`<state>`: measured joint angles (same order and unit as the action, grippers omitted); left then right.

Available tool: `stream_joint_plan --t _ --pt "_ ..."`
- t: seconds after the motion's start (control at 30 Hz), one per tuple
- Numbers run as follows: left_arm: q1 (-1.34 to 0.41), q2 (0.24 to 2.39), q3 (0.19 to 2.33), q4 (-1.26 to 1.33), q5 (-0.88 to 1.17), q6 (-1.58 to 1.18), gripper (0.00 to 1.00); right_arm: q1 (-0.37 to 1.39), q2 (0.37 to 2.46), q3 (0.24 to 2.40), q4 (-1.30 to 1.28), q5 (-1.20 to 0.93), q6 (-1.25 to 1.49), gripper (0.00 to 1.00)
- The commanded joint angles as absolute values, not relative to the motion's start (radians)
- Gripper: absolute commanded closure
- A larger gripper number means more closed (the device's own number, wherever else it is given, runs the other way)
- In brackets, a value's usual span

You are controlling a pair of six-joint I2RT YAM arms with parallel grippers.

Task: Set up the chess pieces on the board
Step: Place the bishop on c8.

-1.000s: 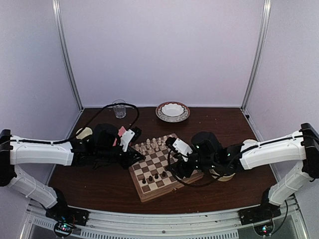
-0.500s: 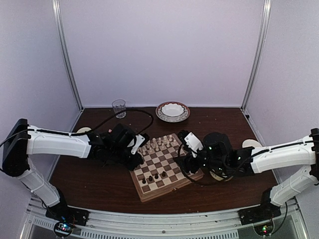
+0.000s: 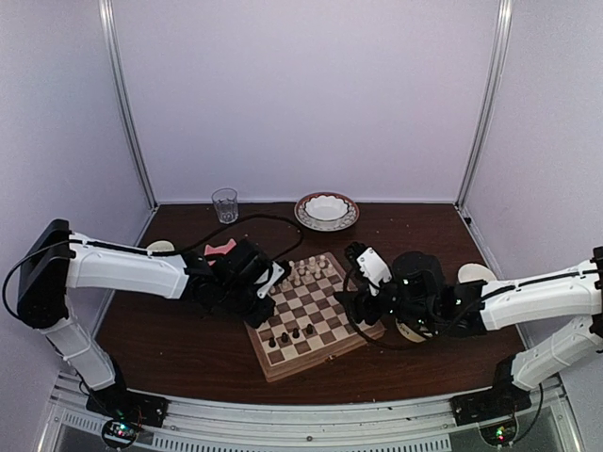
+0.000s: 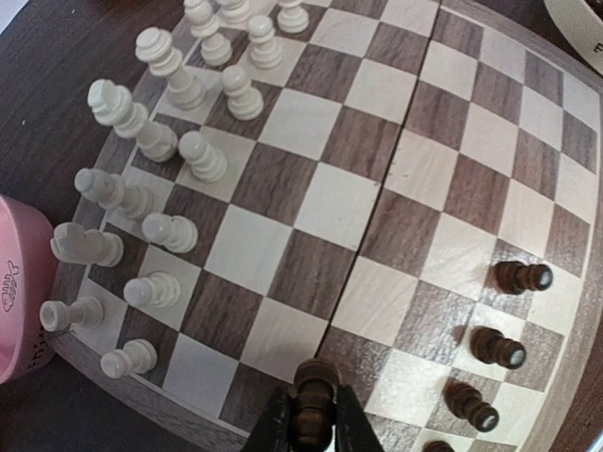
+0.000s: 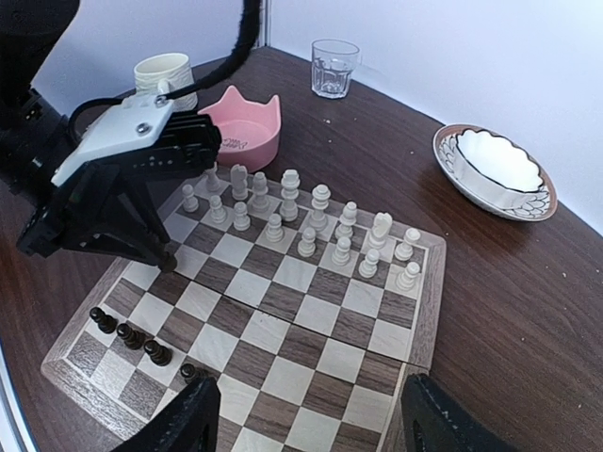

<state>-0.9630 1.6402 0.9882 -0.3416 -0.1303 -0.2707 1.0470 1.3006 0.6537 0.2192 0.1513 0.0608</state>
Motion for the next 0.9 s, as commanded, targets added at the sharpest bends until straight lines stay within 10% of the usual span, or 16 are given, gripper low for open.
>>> stream_joint_plan --t 0.0,0.87 --pt "-1.023 1.56 0.971 -0.265 -0.122 -0.232 1.0 1.049 1.247 0.619 0.27 0.235 0.087 0.31" --pt "-1.221 1.649 1.09 -0.344 -0.071 -0.123 1.0 1.007 1.157 0.549 0.27 0.485 0.152 0.32"
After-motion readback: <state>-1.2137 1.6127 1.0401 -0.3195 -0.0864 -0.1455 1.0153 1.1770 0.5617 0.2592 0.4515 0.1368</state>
